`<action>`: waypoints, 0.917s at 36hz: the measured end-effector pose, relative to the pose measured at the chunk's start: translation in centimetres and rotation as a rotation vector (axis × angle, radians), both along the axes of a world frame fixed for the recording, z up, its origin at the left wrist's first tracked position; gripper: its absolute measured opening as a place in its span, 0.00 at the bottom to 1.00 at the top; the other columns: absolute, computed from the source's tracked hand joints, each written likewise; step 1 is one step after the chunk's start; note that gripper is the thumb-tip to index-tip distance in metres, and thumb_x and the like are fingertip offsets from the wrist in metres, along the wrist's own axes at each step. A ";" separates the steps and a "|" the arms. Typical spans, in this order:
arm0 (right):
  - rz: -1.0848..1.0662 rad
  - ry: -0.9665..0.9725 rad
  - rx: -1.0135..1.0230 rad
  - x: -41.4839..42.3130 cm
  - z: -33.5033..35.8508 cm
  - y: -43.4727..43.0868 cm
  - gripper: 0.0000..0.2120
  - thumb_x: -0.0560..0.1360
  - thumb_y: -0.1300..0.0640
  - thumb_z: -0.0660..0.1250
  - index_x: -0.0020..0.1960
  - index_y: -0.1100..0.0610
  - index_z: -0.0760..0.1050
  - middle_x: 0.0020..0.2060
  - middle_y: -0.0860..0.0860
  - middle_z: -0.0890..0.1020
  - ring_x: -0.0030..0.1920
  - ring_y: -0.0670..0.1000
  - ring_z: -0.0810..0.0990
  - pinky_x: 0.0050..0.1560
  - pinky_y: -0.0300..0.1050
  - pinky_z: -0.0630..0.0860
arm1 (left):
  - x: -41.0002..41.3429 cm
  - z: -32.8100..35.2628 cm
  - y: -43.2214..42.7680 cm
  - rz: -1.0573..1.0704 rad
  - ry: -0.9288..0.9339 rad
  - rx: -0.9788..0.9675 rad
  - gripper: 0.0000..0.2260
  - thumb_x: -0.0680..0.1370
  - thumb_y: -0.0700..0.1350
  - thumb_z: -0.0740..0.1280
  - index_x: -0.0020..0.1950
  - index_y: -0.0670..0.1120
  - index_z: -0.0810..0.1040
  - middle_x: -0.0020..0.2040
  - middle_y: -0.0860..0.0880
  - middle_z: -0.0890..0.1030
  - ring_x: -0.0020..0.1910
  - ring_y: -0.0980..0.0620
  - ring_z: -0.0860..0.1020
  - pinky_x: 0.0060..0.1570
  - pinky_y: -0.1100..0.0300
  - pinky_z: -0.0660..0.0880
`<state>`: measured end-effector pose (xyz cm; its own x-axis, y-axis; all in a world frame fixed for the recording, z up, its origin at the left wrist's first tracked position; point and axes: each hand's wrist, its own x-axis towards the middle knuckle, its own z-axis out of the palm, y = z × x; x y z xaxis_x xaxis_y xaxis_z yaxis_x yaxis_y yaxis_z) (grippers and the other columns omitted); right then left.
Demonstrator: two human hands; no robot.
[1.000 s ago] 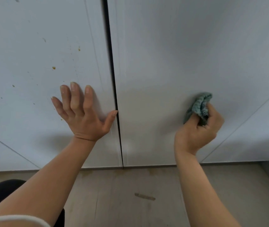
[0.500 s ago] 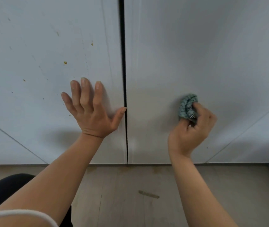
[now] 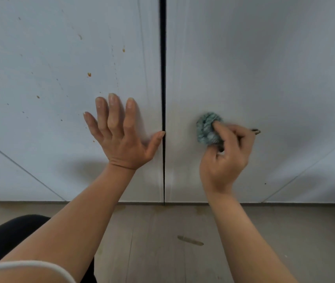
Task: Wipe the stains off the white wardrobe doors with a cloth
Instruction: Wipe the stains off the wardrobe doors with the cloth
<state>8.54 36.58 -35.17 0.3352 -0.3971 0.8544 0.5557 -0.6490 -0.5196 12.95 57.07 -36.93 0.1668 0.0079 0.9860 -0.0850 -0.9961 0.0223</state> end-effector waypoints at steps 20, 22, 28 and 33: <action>0.105 0.145 -0.431 -1.3 -9.6 2.5 0.12 0.81 0.67 0.63 0.49 0.61 0.85 0.48 0.59 0.78 0.44 0.60 0.77 0.44 0.55 0.76 | -0.2 -0.1 0.0 -0.004 0.016 -0.003 0.40 0.76 0.67 0.62 0.81 0.46 0.58 0.77 0.37 0.61 0.84 0.45 0.48 0.78 0.37 0.46; 0.144 0.229 -0.425 -1.7 -10.7 2.4 0.12 0.79 0.68 0.63 0.48 0.61 0.85 0.45 0.59 0.80 0.43 0.60 0.77 0.42 0.55 0.76 | -0.2 -0.1 0.1 -0.001 0.012 0.001 0.41 0.76 0.67 0.62 0.83 0.47 0.56 0.77 0.37 0.61 0.84 0.44 0.48 0.78 0.37 0.47; 0.113 0.100 -0.296 -1.7 -6.0 3.0 0.11 0.79 0.69 0.65 0.48 0.63 0.86 0.46 0.56 0.78 0.43 0.59 0.77 0.47 0.48 0.75 | 0.0 -0.1 0.1 -0.006 -0.005 0.003 0.43 0.75 0.67 0.62 0.84 0.47 0.55 0.77 0.37 0.61 0.84 0.44 0.49 0.79 0.37 0.46; 0.071 0.104 -0.392 -1.3 -7.1 2.8 0.08 0.78 0.70 0.68 0.48 0.62 0.86 0.42 0.59 0.82 0.41 0.60 0.78 0.44 0.52 0.75 | -0.2 -0.1 0.0 -0.027 0.000 0.009 0.42 0.76 0.67 0.62 0.83 0.46 0.57 0.77 0.36 0.61 0.84 0.45 0.47 0.79 0.39 0.45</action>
<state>7.26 39.37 -42.32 0.4430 -0.0204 0.8963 0.5639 -0.7709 -0.2962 12.80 57.06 -37.00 0.1671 -0.0060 0.9859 -0.1116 -0.9937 0.0129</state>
